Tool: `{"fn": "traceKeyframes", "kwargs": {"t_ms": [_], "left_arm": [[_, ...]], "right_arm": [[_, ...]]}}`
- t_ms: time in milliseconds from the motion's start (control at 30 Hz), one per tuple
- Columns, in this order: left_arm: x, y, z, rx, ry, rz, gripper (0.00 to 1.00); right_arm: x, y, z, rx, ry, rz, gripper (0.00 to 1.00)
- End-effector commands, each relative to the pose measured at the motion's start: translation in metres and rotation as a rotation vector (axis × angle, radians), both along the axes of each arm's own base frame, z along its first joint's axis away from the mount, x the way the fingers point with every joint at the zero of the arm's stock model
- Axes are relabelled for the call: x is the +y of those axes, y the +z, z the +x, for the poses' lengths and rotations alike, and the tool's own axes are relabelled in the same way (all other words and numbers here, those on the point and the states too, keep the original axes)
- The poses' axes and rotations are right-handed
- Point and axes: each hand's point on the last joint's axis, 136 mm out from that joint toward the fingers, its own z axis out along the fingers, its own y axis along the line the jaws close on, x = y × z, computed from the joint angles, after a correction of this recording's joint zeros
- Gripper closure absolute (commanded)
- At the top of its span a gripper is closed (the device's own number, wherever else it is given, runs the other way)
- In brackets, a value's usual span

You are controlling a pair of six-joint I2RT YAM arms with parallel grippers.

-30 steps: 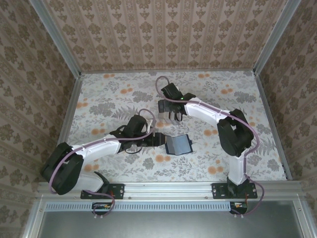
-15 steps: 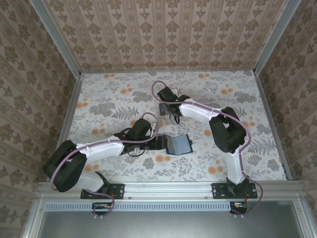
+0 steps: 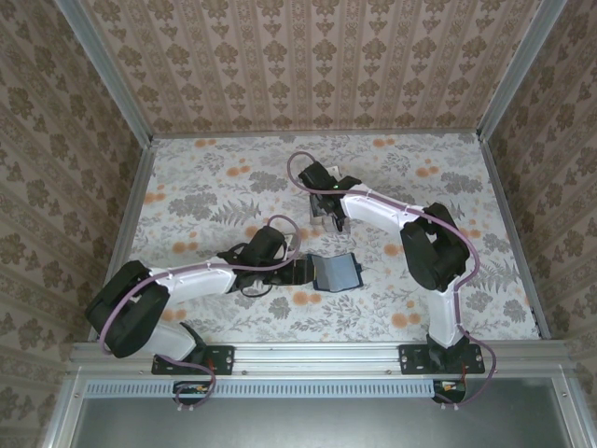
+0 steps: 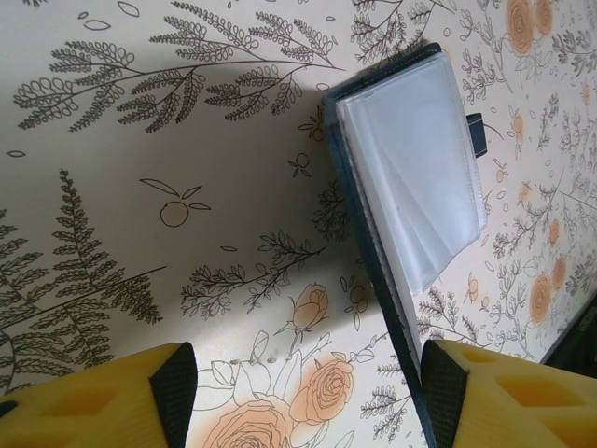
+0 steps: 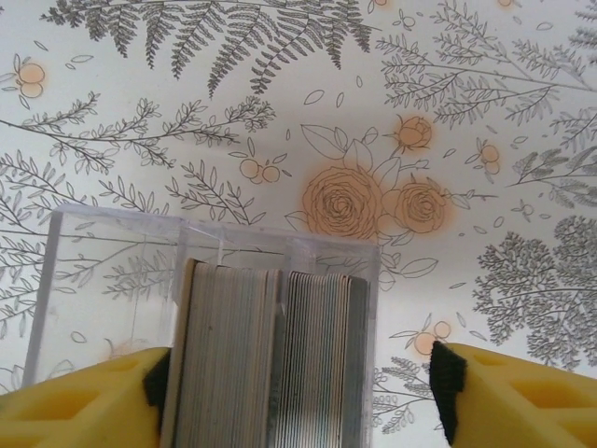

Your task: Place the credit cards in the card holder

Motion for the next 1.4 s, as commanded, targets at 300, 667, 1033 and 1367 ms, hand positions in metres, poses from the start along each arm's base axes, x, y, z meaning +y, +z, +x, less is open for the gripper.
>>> {"fn": "traceKeyframes", "kwargs": {"t_ms": [300,667,1033,1367], "left_arm": [[0.003,-0.007,0.0,0.011,0.019,0.01,0.33],[0.001,-0.007,-0.001,0.019,0.014,0.015,0.33],[0.001,-0.009,-0.002,0.023,-0.01,0.027,0.33],[0.016,-0.012,0.004,0.027,0.004,0.049,0.45]], "right_arm": [[-0.017,0.024,-0.002,-0.014,-0.002,-0.075,0.52],[-0.015,0.03,-0.004,-0.009,0.025,-0.078,0.91],[-0.015,0.053,-0.016,-0.016,0.042,-0.022,1.0],[0.014,0.096,-0.08,0.009,0.254,0.361,1.0]]}}
